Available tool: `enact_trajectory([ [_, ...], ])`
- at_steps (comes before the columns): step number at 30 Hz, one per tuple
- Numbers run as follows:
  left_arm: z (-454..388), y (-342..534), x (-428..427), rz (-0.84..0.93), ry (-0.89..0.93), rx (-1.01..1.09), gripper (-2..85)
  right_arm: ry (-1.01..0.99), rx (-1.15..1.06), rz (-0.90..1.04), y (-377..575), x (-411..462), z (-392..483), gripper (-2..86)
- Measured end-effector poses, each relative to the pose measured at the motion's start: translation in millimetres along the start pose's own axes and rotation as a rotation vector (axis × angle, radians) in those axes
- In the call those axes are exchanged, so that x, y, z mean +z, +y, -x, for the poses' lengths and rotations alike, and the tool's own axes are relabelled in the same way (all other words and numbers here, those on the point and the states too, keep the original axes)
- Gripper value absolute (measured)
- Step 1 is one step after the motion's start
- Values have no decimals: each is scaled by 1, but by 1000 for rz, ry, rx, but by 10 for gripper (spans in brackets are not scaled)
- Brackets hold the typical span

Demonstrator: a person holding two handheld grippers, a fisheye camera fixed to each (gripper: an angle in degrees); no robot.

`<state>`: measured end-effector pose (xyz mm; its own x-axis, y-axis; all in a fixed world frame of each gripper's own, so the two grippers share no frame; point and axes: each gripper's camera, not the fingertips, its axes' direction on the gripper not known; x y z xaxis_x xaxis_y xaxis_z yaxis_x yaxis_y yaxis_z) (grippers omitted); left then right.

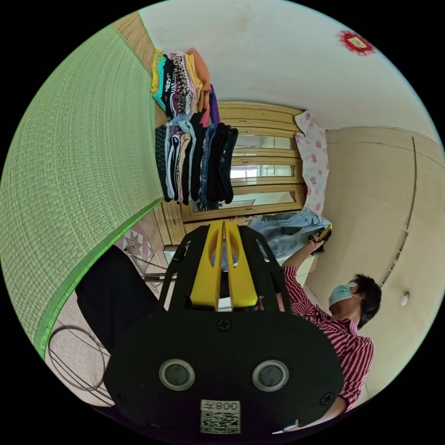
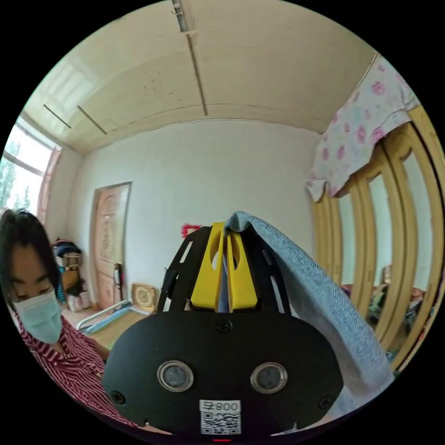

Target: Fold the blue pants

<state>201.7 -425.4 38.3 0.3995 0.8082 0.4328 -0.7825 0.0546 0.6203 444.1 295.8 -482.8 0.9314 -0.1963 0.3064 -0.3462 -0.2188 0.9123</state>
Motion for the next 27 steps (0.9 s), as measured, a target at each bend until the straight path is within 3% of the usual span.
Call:
enact_trajectory([
  [9,27,30,-90,-181,54,126,19,-650,332,116,202,143,-39,-2],
  [14,29,56,-144,-260,-51,226,62,-964,419,232,285,271,21,-2],
  [20,67,101,-210,-352,-156,195,134,-1210,351,318,310,330,105,-2],
  [27,174,123,-244,-485,90,29,183,-1310,362,456,359,327,159,-2],
])
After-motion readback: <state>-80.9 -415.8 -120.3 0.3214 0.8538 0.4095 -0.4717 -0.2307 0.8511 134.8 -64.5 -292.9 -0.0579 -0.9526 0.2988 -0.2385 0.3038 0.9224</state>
